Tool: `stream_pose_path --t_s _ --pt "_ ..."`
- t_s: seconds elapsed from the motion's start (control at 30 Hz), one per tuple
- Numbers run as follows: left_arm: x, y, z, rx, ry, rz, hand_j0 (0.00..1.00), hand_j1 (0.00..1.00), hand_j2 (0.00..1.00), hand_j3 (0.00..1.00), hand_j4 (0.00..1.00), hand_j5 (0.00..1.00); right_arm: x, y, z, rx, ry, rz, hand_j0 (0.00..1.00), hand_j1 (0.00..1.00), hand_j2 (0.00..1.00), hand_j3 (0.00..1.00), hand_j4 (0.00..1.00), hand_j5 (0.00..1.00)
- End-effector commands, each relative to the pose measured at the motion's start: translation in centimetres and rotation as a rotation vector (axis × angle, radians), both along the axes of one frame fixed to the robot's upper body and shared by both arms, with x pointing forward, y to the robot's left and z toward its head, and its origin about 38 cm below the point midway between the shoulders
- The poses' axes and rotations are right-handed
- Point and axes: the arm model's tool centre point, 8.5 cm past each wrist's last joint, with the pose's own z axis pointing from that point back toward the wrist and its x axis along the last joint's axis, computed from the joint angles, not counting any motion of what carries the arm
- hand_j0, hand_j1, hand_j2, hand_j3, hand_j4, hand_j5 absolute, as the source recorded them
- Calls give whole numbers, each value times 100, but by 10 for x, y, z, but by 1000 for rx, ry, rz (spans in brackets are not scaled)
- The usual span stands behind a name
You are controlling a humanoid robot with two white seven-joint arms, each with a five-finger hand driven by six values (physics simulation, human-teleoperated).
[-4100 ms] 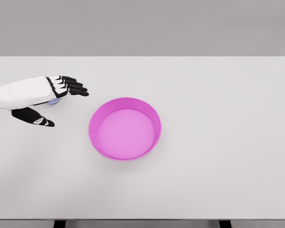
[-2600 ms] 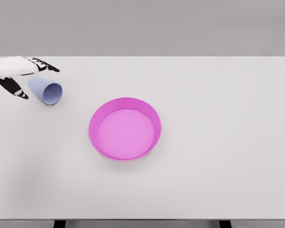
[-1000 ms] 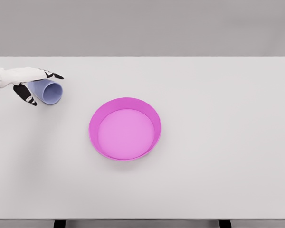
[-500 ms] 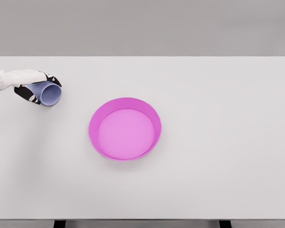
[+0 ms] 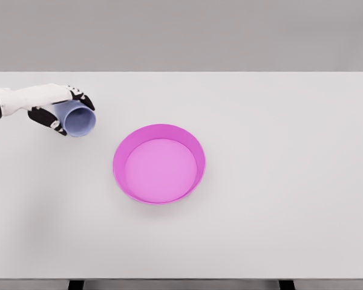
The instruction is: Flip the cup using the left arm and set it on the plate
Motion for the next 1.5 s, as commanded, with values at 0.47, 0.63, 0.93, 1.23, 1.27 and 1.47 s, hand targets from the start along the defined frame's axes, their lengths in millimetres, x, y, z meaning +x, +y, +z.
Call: stream_pose_path --t_s 0.47,0.63,0.93,1.23,1.27,1.47 --pt "-73 -46 47 -501 125 -229 48 48 48 48 48 48 0 0 0 -1 0 0 100 100 100 100 100 100" --pt "-83 -54 61 -580 141 -270 47 47 47 47 47 47 0 0 0 1 0 0 100 100 100 100 100 100" --pt "-93 -88 67 -785 286 -317 45 45 45 45 45 45 0 0 0 1 0 0 100 100 100 100 100 100" --pt "-92 -115 52 -828 437 -279 45 45 45 45 45 45 0 0 0 -1 1 2 100 100 100 100 100 100" --pt "-94 -123 51 -833 456 -288 45 45 45 45 45 45 0 0 0 1 0 0 100 100 100 100 100 100" --pt "-96 -142 37 -975 522 -225 45 45 45 45 45 45 0 0 0 -1 0 0 100 100 100 100 100 100"
